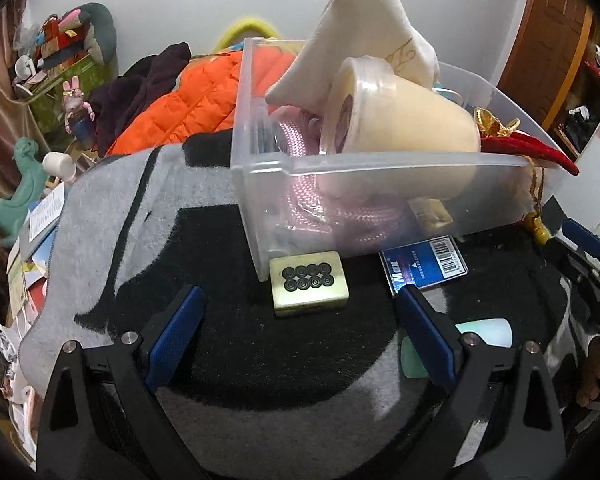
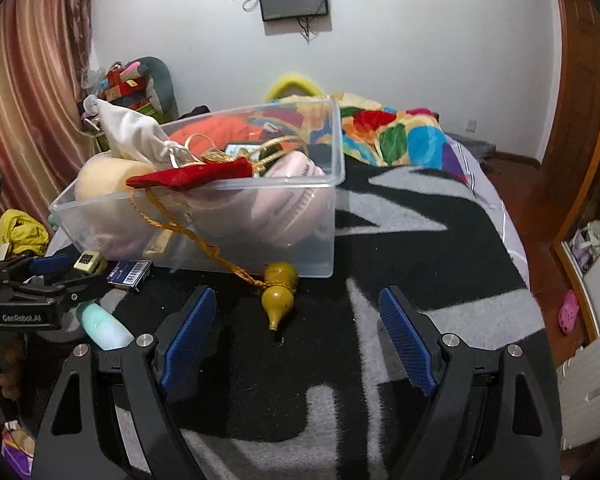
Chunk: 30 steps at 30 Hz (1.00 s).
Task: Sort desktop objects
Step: 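Grasp the cream block with the left tool while the right tool grasps the gold gourd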
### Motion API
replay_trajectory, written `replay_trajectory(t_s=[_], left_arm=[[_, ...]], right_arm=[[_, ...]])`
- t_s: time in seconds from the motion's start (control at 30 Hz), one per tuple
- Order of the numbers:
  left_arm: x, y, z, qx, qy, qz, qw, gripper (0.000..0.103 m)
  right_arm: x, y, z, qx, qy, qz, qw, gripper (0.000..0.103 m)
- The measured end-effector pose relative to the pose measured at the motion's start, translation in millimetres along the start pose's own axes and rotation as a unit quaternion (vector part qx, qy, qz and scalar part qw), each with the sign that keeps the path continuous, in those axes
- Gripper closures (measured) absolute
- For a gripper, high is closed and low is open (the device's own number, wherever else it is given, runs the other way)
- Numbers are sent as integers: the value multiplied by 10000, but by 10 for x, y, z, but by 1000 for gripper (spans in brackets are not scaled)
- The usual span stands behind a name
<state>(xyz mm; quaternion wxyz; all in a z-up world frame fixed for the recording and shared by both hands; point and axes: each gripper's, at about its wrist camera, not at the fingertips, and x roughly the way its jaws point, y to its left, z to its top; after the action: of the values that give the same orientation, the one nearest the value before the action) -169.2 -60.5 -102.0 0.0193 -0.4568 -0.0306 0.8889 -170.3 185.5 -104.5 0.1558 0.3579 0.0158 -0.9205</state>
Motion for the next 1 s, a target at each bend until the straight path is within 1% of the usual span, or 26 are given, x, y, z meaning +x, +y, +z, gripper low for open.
replay_trajectory(t_s=[0.07,0.13,0.17,0.2,0.23,0.27,0.3,0.33,0.43,0.5,0.53,0.57,0.63,0.73,0.8,0.9,1.0], left_arm=[[1,5,-8,-32,-12,-20,10000,5],[1,12,-19,-75,-16,-42,10000,7],[-7,10,-23,-93,-30,-36,9999,11],[-13,18,-18,-123,-64,45,9999,17],[-7,27,-16,-160,-72,162,9997,26],[-7,31,-17,-181,-91,214,9996,27],[-10,31,-16,-178,-103,211,9996,28],[-16,32,-18,-184,-120,226,9995,32],[-33,35,-19,-211,-173,232,9994,41],[-38,19,-21,-163,-192,100,9996,50],[-44,8,-22,-123,-204,39,9997,57],[-56,-16,-33,-59,-229,16,9997,61],[-79,-53,-63,21,-291,64,9996,63],[-90,-17,-63,-53,-314,-28,9995,64],[-107,-1,-80,-83,-319,-103,9994,70],[-138,-31,-125,-16,-367,-72,9993,70],[-155,-47,-143,-13,-384,-85,9992,70]], right_arm=[[46,28,-9,-88,106,-72,9999,23],[59,37,-8,-133,125,-336,9993,37],[63,41,-12,-154,144,-362,9991,39],[71,50,-14,-187,181,-340,9991,45],[81,62,-20,-224,222,-348,9989,52],[99,75,-27,-262,281,-370,9986,55],[113,92,-29,-285,319,-375,9984,62],[123,106,-33,-331,360,-369,9981,67],[111,138,-54,-429,358,-364,9978,71],[119,135,-58,-442,391,-340,9977,75],[119,138,-53,-450,394,-323,9977,78],[107,137,-61,-451,377,-299,9978,80],[95,136,-50,-448,362,-255,9980,87],[63,140,-54,-426,311,-179,9984,88],[38,135,-50,-407,246,-136,9988,88],[-11,127,-60,-334,204,74,9992,88],[-51,156,-52,-338,163,130,9992,88]])
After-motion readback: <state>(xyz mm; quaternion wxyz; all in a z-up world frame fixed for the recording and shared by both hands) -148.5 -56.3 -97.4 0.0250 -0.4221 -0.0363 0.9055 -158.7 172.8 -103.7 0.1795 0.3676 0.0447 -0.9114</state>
